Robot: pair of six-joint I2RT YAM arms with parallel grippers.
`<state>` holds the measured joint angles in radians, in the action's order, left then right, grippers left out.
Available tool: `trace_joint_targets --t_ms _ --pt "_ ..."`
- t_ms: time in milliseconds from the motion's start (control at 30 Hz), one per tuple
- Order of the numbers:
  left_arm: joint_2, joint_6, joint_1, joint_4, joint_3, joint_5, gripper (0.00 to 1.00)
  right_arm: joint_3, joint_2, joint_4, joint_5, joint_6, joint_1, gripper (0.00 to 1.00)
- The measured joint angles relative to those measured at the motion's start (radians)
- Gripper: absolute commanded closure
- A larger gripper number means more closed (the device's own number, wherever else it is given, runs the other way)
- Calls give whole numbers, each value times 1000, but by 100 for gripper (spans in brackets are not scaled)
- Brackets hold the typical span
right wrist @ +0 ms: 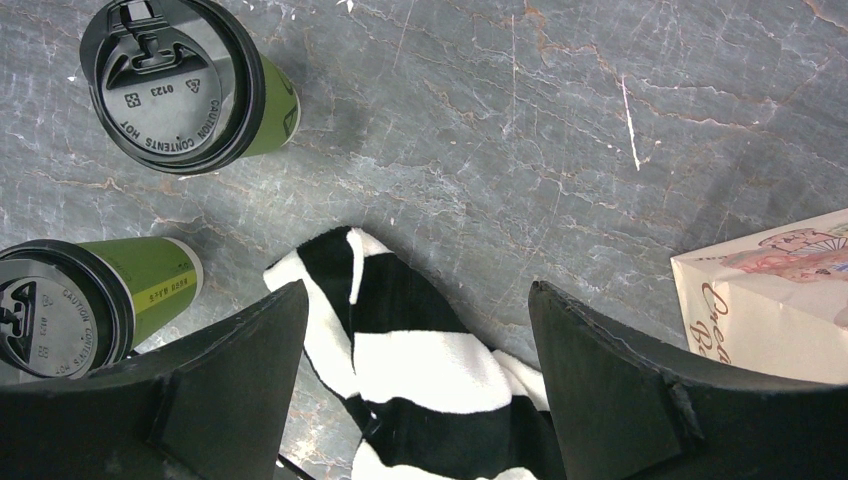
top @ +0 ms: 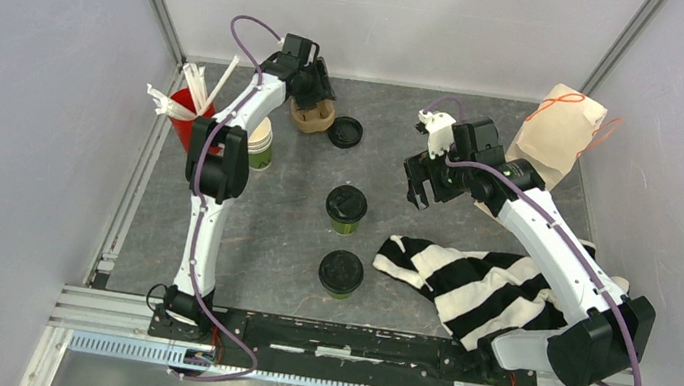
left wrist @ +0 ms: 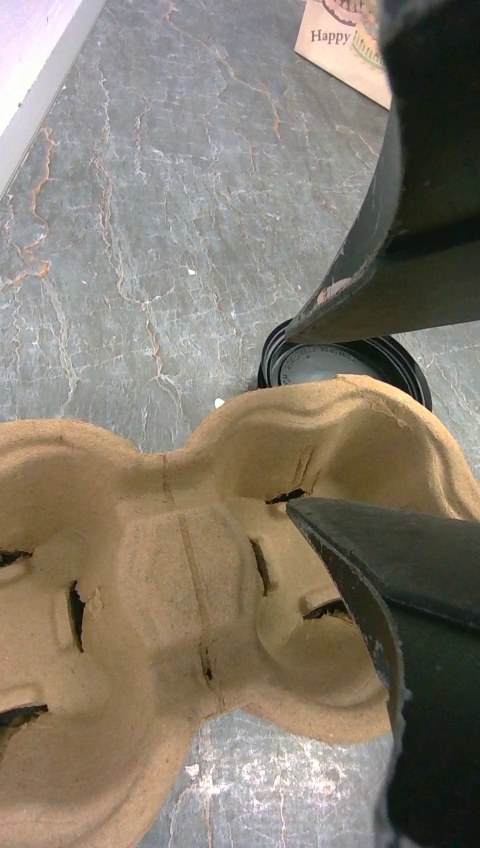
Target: Pack the takeout coffee
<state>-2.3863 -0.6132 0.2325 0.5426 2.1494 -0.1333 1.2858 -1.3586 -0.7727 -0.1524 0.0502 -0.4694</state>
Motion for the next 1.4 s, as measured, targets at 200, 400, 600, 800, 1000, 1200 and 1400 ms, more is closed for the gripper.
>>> trace_joint_targets --t_ms 200,400,600,800,1000,1200,1400 --pt "-26 0 1 3 0 0 46 0 0 0 -2 0 -2 12" --pt "-29 0 1 2 2 0 50 0 0 0 -3 0 -2 12" --pt "-29 0 0 2 3 -3 56 0 0 0 -3 0 -6 12" --pt "-6 0 -2 -10 -29 -7 63 0 0 0 -3 0 -6 12" --pt "11 0 -3 -14 -45 -6 64 0 0 0 -3 0 -6 12" --pt "27 0 -7 -13 -48 -5 60 0 0 0 -3 0 -8 12" --pt "32 1 -7 -9 -49 -4 61 0 0 0 -3 0 -11 12"
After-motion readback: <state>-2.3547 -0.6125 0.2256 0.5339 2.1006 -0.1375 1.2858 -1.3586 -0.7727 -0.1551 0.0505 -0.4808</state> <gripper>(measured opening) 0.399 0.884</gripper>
